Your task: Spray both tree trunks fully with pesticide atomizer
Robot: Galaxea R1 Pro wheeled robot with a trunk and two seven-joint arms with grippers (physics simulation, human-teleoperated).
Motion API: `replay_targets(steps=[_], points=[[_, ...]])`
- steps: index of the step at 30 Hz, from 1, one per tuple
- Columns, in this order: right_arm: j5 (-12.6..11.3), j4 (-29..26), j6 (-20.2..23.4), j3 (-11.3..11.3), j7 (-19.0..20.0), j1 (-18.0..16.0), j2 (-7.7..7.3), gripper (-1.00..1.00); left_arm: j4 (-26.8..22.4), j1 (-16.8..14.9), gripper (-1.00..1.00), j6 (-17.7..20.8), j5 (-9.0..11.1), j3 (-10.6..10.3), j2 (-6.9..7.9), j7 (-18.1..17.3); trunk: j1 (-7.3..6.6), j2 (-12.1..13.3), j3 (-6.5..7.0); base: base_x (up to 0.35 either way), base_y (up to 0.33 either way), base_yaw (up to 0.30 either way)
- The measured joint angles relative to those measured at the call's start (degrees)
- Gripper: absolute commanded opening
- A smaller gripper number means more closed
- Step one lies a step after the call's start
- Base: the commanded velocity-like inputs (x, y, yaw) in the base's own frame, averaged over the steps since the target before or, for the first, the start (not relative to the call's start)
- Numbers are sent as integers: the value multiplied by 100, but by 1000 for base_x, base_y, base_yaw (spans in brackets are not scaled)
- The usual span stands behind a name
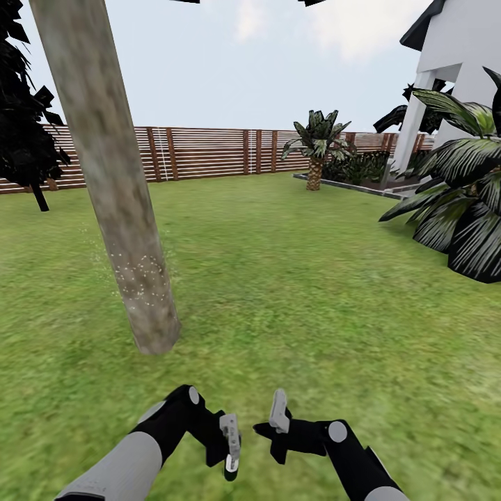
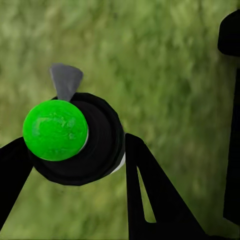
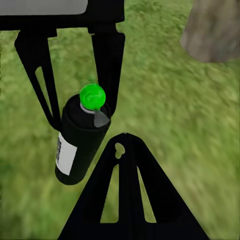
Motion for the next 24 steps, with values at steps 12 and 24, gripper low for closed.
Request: replay_targets(steps=[12,24], points=[[0,7,0,0,0,0,71,-100,2,5,-100,0,24,2,-113,362,0,0,0,0,0,0],[3,15,0,0,0,0,71,-100,10,5,-100,-81,81,15,-136,290,0,0,0,0,0,0]])
